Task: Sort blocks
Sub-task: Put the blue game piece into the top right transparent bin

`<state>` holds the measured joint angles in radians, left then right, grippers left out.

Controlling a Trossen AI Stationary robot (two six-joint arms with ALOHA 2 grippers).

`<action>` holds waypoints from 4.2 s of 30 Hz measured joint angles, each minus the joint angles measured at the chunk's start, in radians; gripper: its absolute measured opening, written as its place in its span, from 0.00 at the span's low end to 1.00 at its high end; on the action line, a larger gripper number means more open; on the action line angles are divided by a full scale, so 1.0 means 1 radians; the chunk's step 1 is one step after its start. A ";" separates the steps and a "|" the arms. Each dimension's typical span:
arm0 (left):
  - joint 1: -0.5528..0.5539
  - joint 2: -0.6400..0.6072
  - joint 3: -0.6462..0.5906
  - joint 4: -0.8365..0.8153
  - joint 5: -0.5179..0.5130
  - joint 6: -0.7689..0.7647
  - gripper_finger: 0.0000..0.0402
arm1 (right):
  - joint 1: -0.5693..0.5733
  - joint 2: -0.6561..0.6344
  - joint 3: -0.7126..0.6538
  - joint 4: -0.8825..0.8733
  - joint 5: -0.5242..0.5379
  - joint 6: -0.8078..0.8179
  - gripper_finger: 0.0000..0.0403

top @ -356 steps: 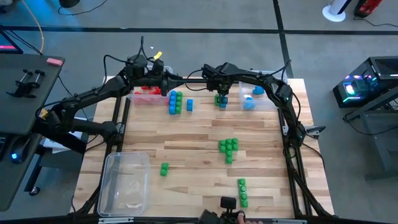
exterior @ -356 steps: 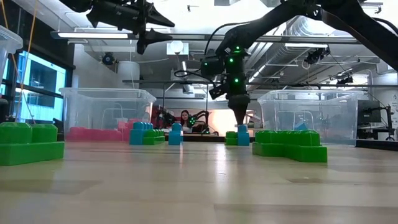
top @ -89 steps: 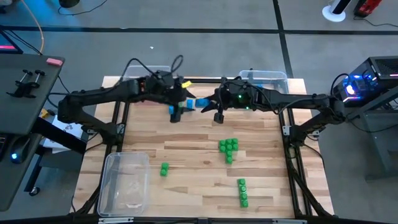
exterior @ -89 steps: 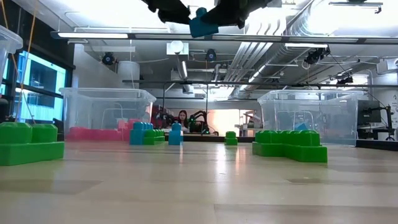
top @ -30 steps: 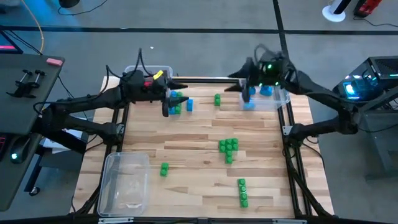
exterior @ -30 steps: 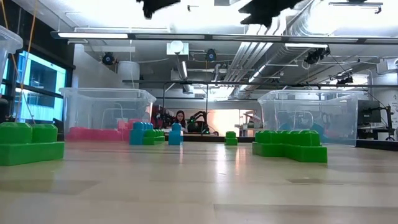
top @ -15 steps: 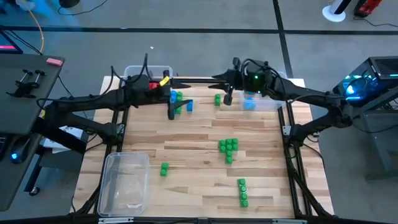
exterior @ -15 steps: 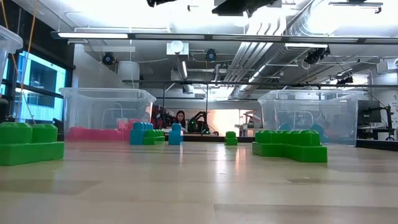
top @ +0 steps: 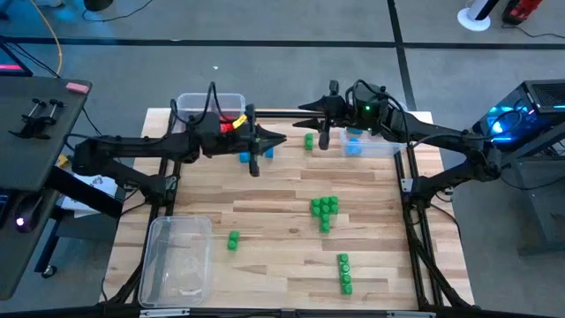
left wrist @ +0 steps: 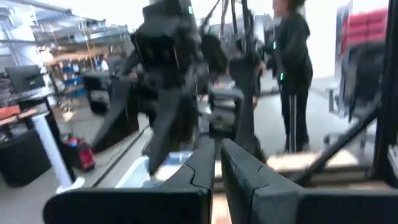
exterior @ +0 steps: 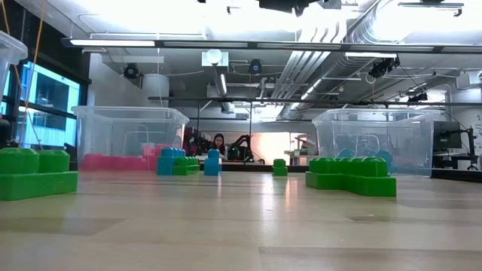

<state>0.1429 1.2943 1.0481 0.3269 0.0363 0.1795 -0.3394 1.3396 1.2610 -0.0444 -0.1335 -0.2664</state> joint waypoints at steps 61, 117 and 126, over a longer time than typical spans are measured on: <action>0.072 0.079 0.000 0.188 0.044 -0.170 0.00 | 0.075 0.002 0.000 0.034 0.008 0.050 0.16; 0.123 0.045 -0.003 0.074 0.087 -0.131 0.00 | 0.096 0.078 0.000 0.106 0.075 0.108 0.16; 0.169 -0.205 -0.002 -0.574 -0.212 -0.049 0.00 | 0.023 0.077 0.002 0.102 0.112 0.108 0.16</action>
<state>0.3121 1.0889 1.0466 -0.2470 -0.1756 0.1300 -0.3166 1.4167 1.2625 0.0580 -0.0210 -0.1587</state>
